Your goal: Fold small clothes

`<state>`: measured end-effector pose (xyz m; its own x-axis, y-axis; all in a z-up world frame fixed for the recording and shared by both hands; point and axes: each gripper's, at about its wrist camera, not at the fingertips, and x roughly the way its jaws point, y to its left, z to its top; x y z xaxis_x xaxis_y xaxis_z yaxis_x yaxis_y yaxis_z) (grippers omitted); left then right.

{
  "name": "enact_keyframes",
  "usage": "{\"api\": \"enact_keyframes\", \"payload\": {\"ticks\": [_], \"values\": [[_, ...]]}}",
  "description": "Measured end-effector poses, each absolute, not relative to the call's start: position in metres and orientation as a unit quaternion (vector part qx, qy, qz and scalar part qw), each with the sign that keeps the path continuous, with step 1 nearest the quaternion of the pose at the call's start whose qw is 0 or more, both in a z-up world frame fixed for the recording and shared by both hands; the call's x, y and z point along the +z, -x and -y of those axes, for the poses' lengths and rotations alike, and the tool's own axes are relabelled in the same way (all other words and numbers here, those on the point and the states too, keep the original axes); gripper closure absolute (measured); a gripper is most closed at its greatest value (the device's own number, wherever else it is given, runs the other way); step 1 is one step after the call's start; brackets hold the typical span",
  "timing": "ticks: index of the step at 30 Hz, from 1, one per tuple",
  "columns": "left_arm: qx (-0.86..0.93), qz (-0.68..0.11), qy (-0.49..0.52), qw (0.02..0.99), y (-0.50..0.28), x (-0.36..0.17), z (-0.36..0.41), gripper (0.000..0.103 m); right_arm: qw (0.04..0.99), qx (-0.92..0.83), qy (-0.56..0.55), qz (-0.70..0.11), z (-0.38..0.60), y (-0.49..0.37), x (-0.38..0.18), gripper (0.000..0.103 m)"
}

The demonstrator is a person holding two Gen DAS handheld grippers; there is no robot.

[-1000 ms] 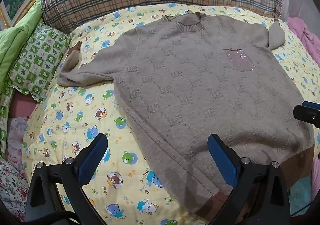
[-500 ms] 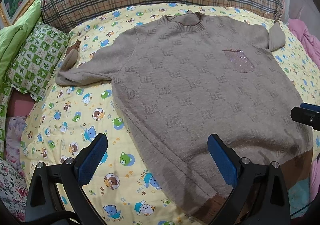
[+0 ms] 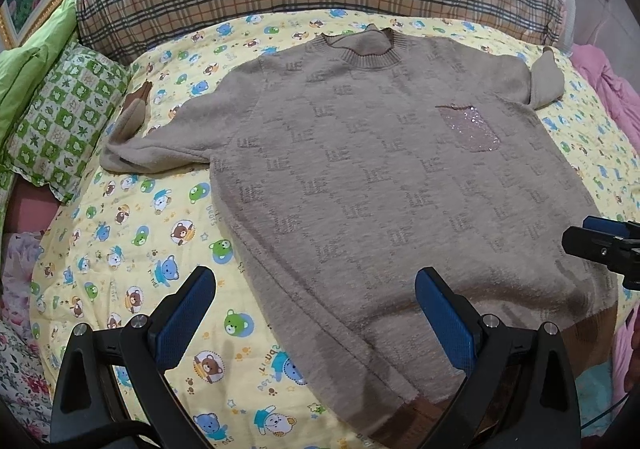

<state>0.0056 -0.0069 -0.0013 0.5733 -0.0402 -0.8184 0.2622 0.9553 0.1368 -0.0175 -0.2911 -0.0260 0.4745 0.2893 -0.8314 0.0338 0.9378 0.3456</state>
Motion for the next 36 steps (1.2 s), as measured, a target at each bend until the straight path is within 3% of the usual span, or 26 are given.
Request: {"api": "enact_keyframes", "payload": {"ticks": [19,28,36], "values": [[-0.093,-0.48,-0.083,0.868,-0.057,-0.007,0.018,0.003,0.85,0.042,-0.208,-0.481,0.352,-0.015,-0.018,0.015],[-0.068,-0.481,-0.064,0.872,-0.107,-0.005,0.026,0.003,0.843,-0.042,-0.289,-0.453,0.476,-0.079,-0.012,0.015],[-0.043,-0.498,-0.044,0.865,-0.148,-0.02,0.033,0.003,0.853,-0.138,-0.295,-0.409,0.585,-0.172,0.001,0.015]]}}
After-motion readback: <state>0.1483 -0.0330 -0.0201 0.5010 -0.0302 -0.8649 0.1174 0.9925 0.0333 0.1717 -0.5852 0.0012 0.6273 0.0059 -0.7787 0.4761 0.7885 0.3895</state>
